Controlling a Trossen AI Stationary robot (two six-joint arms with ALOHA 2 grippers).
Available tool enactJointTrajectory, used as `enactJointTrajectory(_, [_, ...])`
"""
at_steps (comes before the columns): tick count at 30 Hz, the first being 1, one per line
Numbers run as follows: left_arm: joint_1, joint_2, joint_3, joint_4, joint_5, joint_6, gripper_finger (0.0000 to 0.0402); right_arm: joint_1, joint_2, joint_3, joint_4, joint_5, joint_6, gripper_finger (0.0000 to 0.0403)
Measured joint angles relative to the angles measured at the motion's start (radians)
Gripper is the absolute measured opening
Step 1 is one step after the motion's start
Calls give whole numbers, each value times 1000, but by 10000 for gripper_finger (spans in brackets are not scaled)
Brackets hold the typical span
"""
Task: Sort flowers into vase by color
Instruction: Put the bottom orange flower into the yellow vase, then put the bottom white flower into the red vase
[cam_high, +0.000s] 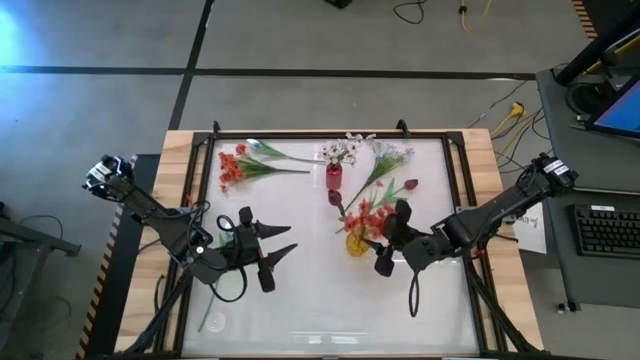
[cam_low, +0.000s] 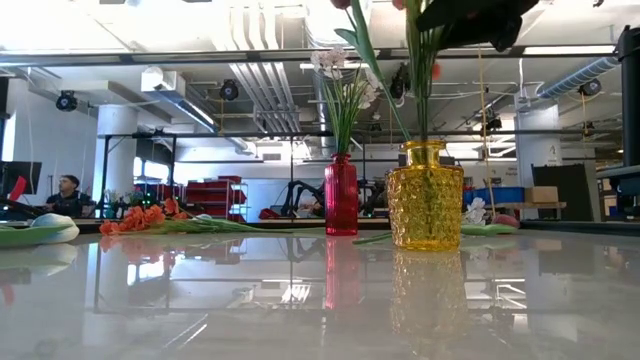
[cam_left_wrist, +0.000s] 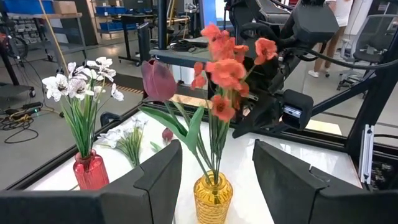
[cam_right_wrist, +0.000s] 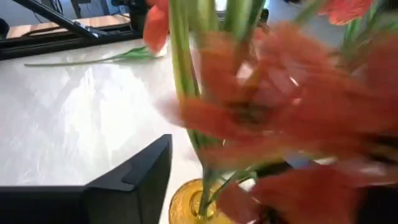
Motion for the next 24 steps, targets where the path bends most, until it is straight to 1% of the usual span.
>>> enactJointTrajectory(3, [0,0,0,-12,0,-6,184,2,-12,0,-31,-29,27,249])
enactJointTrajectory(7, [0,-1,0,-54,0,-55,184,2,-42,0,-66,-129,74,278])
enactJointTrajectory(10, [0,-9,0,-123,0,-140,184,2,-69,0,-75,-219,111,292])
enactJointTrajectory(16, [0,-33,0,-378,8,-420,184,2,-110,0,-80,-330,143,301])
enactJointTrajectory(19, [4,-38,0,-478,19,-517,184,2,-127,0,-80,-393,166,301])
enactJointTrajectory(21, [18,-36,1,-527,44,-561,184,2,-137,0,-80,-417,170,302])
enactJointTrajectory(24, [54,-36,3,-596,140,-609,185,2,-147,0,-82,-430,184,300])
